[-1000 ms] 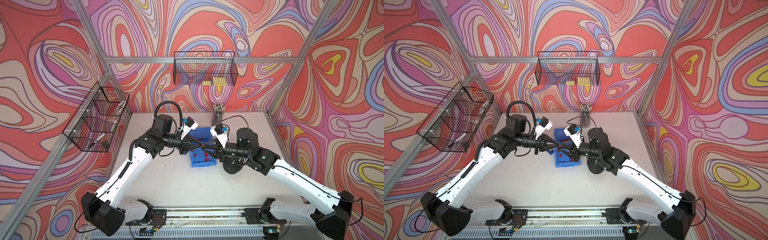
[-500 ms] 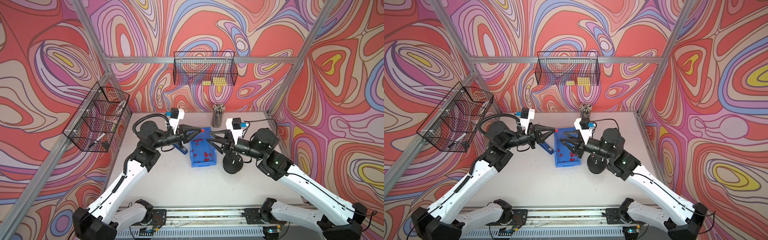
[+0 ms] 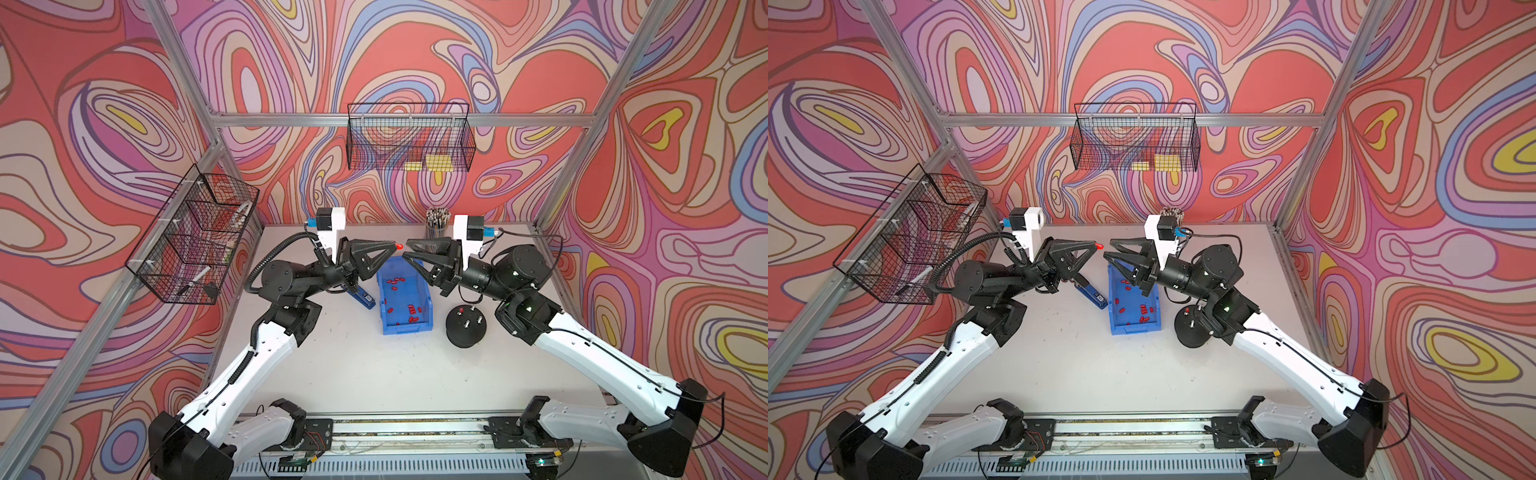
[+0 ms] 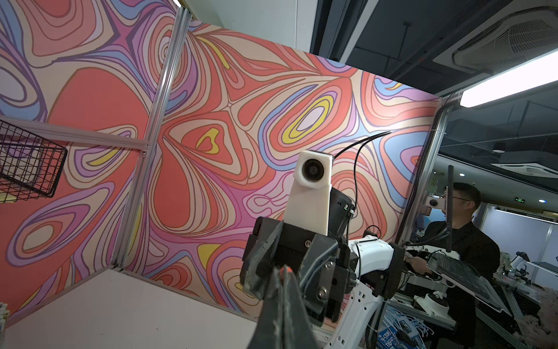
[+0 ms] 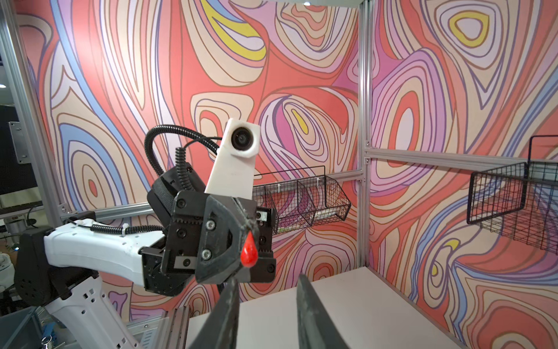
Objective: Cover the protruding screws with screw protection sleeves
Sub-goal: Pick up the screw protection sleeve from the storage box.
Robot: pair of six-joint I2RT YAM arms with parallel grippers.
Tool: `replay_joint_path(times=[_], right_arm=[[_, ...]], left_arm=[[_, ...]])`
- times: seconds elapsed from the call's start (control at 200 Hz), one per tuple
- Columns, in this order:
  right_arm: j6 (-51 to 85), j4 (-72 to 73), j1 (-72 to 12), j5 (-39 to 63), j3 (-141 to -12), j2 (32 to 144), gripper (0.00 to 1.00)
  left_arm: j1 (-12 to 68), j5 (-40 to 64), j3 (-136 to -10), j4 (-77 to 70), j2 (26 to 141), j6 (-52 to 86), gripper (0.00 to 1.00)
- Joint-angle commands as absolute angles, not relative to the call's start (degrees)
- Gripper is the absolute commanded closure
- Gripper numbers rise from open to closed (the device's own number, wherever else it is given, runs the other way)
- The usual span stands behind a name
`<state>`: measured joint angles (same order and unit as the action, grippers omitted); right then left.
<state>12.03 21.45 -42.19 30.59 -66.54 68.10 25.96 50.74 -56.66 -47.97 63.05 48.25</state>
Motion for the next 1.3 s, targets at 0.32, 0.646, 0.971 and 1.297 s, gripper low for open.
replay_joint_path(times=[0.32, 0.646, 0.971, 1.297], right_arm=[[14.30, 24.27, -42.39, 32.59, -69.43, 69.50, 0.71], [14.57, 25.11, -42.54, 33.37, -70.31, 70.69, 0.75], [14.94, 25.92, -42.54, 33.95, -70.75, 71.30, 0.80], [15.20, 25.85, -42.54, 33.86, -70.85, 71.36, 0.85]], left_arm=[[26.21, 51.01, -56.07, -59.50, 65.21, 55.16, 1.00], [26.24, 51.24, -56.07, -58.82, 65.40, 54.70, 1.00], [26.23, 51.24, -55.72, -58.62, 65.74, 54.57, 1.00], [26.19, 51.30, -55.63, -58.84, 65.67, 54.71, 1.00]])
